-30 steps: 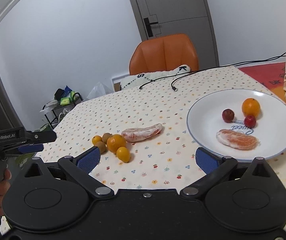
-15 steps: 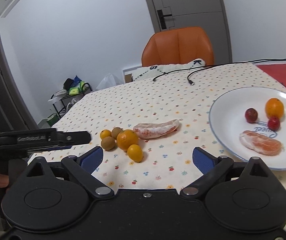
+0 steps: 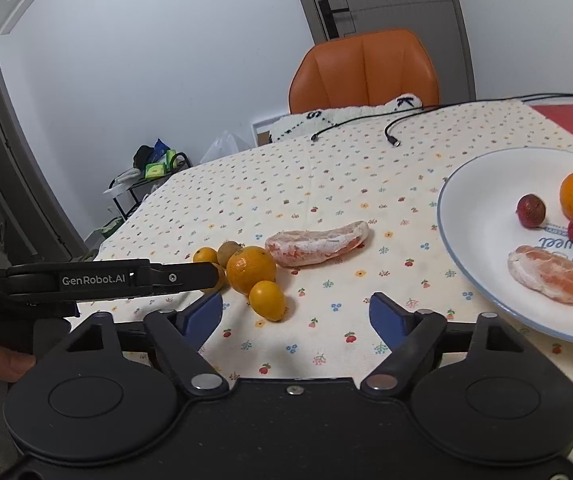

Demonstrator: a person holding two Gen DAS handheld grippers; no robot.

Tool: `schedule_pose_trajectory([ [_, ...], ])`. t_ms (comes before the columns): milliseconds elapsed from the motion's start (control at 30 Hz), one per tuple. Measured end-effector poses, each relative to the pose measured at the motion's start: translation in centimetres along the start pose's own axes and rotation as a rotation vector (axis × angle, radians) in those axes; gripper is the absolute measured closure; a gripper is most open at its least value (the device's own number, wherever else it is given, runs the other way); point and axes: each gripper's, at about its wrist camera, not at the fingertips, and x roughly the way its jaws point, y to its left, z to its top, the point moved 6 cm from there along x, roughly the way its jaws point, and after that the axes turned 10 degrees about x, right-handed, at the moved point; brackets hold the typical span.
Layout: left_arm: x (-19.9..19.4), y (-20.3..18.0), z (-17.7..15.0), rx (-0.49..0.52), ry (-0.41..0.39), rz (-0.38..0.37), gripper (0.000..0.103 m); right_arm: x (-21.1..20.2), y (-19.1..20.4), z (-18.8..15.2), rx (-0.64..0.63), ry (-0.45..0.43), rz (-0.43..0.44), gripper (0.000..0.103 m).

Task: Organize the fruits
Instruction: 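Grasp a small yellow orange with the right tool while the left tool grasps a brown kiwi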

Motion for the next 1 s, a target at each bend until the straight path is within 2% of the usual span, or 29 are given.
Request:
schedule_pose_trajectory([
  [200,1.0,0.2,0.0,0.003,0.0,0.0,0.05,1.2,0.0,-0.2,0.004,0.026,0.007,0.03],
  [267,1.2,0.3,0.1,-0.003,-0.003,-0.004,0.057,1.5,0.1,-0.2,0.005,0.035,0.011,0.032],
  [367,1.4,0.6,0.0,-0.001,0.009,-0.007,0.078,2.2,0.5,-0.3,0.001,0.047,0.017,0.034],
  [567,0.5,1.3,-0.2,-0.001,-0.001,-0.002,0.079,3.2,1.5,-0.4,-0.021,0.048,0.028,0.04],
  [667,-0.2,1.8,-0.1,-0.006,-0.011,0.01,0.079,3.6,1.8,-0.3,-0.028,0.053,0.028,0.058],
  [733,-0.6,2.0,-0.1,-0.012,-0.014,0.016,0.079,3.8,2.0,-0.4,-0.022,0.069,0.046,0.078],
  [1000,-1.5,1.3,0.0,-0.003,-0.033,0.011,0.079,2.2,1.7,-0.1,-0.018,0.032,0.03,0.08],
])
